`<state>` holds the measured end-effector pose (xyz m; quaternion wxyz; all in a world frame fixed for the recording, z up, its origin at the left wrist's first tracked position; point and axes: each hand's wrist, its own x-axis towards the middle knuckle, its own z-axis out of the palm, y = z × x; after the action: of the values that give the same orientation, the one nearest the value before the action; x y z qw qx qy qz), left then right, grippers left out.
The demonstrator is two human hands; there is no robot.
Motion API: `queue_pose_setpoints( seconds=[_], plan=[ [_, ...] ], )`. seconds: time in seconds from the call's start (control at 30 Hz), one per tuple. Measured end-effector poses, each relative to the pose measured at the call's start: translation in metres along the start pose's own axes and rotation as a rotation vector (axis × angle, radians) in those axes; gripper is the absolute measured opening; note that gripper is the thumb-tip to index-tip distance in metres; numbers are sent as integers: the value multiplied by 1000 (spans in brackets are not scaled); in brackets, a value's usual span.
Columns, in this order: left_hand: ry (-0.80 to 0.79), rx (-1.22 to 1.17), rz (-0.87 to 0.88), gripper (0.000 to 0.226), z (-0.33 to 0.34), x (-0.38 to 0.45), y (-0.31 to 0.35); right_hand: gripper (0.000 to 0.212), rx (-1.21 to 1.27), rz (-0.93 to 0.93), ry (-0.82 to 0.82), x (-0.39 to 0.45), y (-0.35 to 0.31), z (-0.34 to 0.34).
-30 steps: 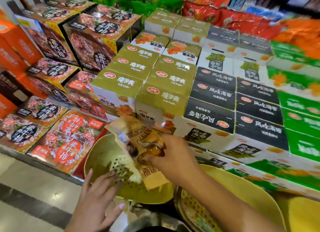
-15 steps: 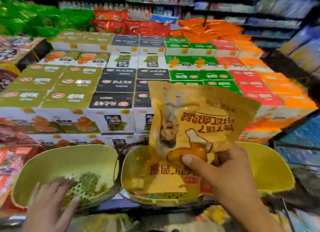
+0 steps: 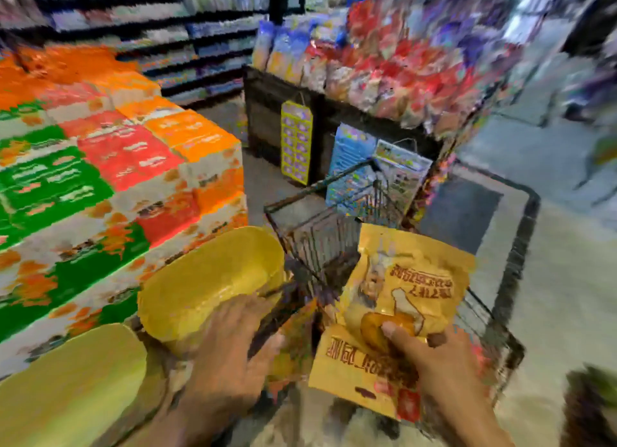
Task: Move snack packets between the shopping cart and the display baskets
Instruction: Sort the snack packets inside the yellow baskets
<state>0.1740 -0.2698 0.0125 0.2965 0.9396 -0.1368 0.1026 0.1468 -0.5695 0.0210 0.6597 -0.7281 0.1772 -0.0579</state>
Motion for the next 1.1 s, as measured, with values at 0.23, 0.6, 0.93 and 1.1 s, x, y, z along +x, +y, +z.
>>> queue_pose_setpoints(
  seconds=[0.23,0.6,0.93,1.1],
  plan=[
    [-399,105,250,63,139,77,38,86,263,210,368,1,74,-91],
    [-842,432,304,66,363,186,8,36,407,504,657,85,159,-125],
    [-901,527,428,65,418,195,-32,36,-280,568,454,204,263,-114],
    [-891,487,467,69,424,192,-42,32,-893,589,-100,261,314,-106]
  ],
)
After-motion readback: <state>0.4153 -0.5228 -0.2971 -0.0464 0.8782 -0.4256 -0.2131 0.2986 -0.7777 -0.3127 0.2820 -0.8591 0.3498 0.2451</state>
